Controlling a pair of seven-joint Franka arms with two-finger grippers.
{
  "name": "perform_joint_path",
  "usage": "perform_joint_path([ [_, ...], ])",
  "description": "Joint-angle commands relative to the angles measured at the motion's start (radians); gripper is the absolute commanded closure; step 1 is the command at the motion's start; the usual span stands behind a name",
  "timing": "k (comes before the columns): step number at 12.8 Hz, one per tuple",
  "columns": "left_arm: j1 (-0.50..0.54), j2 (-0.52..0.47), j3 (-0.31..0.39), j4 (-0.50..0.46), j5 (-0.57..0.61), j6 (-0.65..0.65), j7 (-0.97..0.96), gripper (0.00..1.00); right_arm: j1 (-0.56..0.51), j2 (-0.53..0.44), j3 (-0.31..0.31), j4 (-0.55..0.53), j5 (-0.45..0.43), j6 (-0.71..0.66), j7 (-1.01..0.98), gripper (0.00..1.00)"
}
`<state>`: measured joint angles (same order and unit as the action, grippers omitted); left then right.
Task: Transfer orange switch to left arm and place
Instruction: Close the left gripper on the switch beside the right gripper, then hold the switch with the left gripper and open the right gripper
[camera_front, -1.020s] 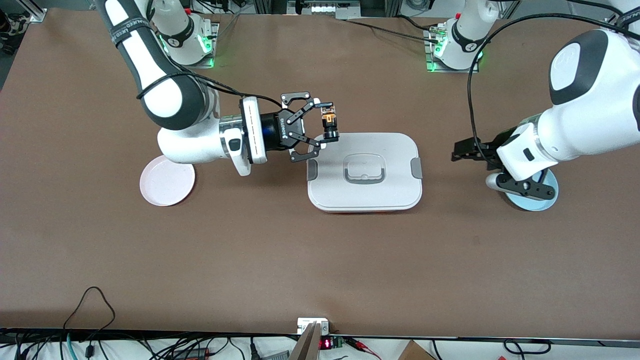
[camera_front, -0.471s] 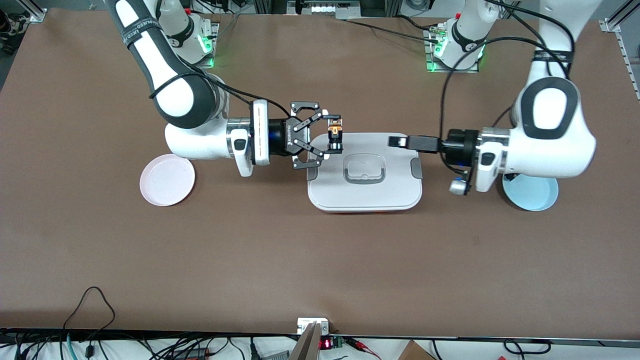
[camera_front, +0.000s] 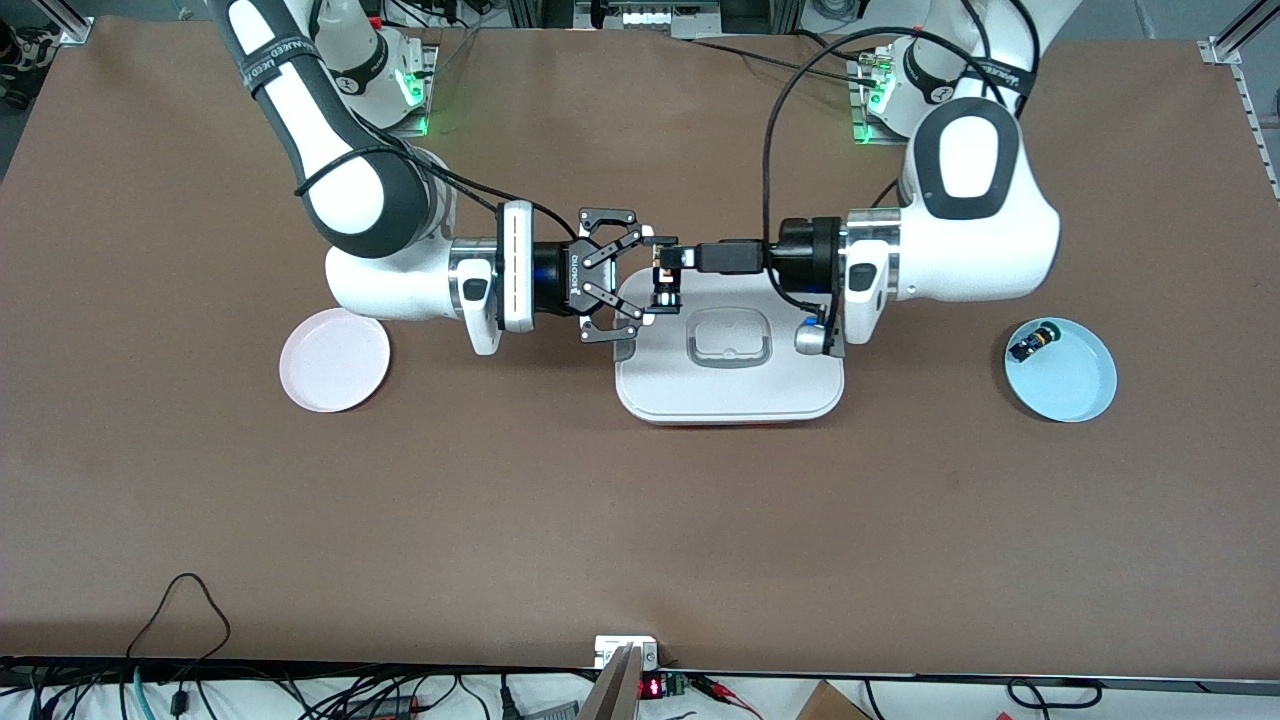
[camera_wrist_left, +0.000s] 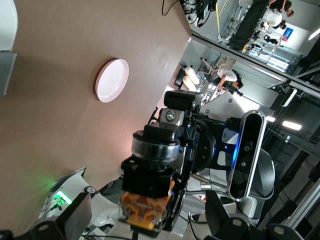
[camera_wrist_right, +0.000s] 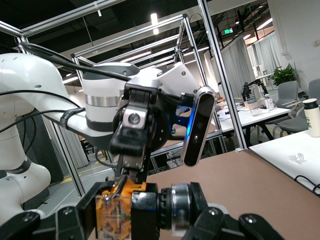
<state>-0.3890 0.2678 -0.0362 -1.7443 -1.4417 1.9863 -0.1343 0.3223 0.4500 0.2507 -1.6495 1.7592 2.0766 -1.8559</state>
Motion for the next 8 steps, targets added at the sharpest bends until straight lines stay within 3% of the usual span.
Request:
perform_joint_path([
  [1,0.001,-0.013,-0.031,-0.026,-0.031,0.043,-0.002,0.0,0.003,-0.016,0.004,-0.007,0.016,0.023,-0.029,0.91],
  [5,0.007,-0.006,-0.034,-0.027,-0.031,0.045,-0.001,0.2,0.004,-0.016,0.004,-0.009,0.016,0.027,-0.029,0.91],
  [8,0.015,-0.006,-0.034,-0.026,-0.032,0.043,-0.002,0.23,0.006,-0.016,0.004,-0.009,0.017,0.028,-0.028,0.91],
])
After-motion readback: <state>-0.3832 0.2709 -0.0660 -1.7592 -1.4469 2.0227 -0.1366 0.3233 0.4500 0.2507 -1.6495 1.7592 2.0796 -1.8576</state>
